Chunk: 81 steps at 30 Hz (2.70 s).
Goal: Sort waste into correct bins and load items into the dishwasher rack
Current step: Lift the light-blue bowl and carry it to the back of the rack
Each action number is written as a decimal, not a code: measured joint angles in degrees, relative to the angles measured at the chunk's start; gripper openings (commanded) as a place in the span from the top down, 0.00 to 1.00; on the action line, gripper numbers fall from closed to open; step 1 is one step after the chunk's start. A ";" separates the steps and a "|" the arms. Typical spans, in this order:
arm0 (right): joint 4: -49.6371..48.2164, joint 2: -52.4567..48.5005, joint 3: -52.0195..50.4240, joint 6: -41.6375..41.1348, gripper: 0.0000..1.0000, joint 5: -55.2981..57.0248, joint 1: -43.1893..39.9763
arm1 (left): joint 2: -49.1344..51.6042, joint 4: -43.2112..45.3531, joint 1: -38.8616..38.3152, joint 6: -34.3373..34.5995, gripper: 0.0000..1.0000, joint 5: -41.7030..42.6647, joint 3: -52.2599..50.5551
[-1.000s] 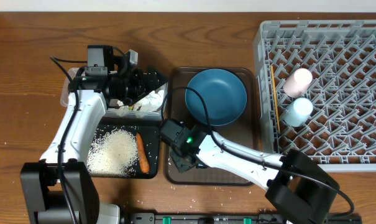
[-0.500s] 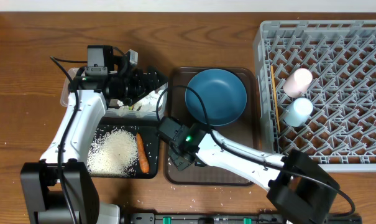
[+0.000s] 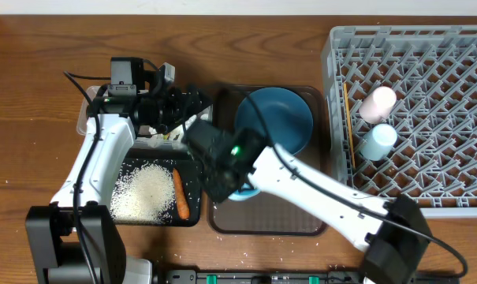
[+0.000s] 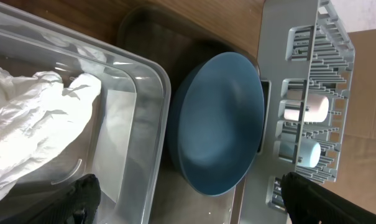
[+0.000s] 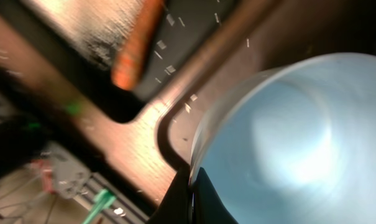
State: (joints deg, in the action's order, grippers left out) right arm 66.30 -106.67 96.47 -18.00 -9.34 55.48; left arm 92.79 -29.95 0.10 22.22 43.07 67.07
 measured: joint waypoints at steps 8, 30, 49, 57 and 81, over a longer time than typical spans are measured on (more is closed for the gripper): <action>3.69 0.02 14.45 8.00 0.99 -4.94 -9.51 | 0.00 -0.02 0.00 0.00 0.05 0.00 0.00; -7.04 -1.03 20.55 23.45 0.99 -50.23 -60.96 | 0.00 -0.02 0.00 0.00 0.05 0.02 0.00; -9.81 -22.49 20.76 43.43 0.99 -76.48 -68.54 | 0.00 -0.02 0.00 0.02 0.05 0.00 0.00; -9.73 -26.45 20.76 44.63 0.99 -76.91 -69.51 | -0.02 0.00 0.00 0.00 0.05 0.00 0.00; -5.62 -27.32 20.76 44.37 0.99 -75.30 -73.26 | -0.02 -0.02 0.00 0.02 0.05 0.00 0.00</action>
State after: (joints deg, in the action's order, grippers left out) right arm 60.69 -133.99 117.23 26.37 -84.64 -17.78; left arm 92.77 -29.98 0.10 22.24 43.07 67.07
